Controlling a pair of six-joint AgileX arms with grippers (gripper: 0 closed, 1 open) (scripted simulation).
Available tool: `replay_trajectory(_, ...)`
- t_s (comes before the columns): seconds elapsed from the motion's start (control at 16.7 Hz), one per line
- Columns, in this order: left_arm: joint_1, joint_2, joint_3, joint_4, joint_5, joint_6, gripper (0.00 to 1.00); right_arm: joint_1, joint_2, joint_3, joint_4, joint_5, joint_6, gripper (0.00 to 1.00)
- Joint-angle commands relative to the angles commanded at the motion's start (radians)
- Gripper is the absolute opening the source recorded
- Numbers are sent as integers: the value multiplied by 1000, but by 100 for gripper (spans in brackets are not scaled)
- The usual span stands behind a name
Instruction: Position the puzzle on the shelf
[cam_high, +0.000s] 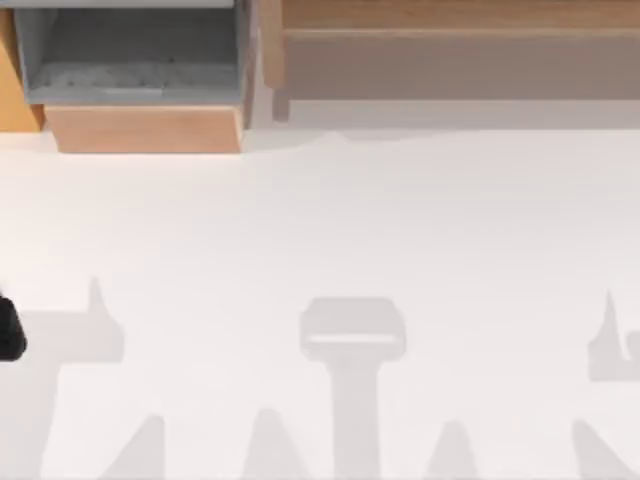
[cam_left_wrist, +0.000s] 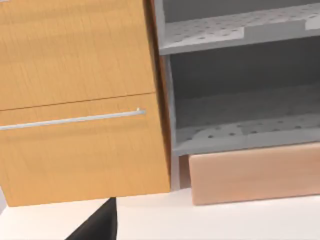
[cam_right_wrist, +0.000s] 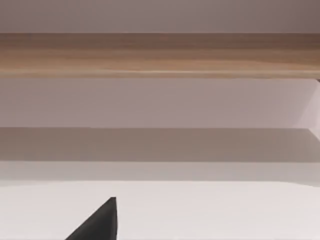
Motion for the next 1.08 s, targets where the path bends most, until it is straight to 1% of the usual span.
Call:
replay_trajectory(0.3, 74, 376, 173, 185, 70, 261, 100, 0, 0, 0, 0, 0, 0, 100)
replay_trajectory(1.08, 294, 1607, 771, 824, 329, 1115, 100, 0, 0, 0, 0, 0, 0, 100)
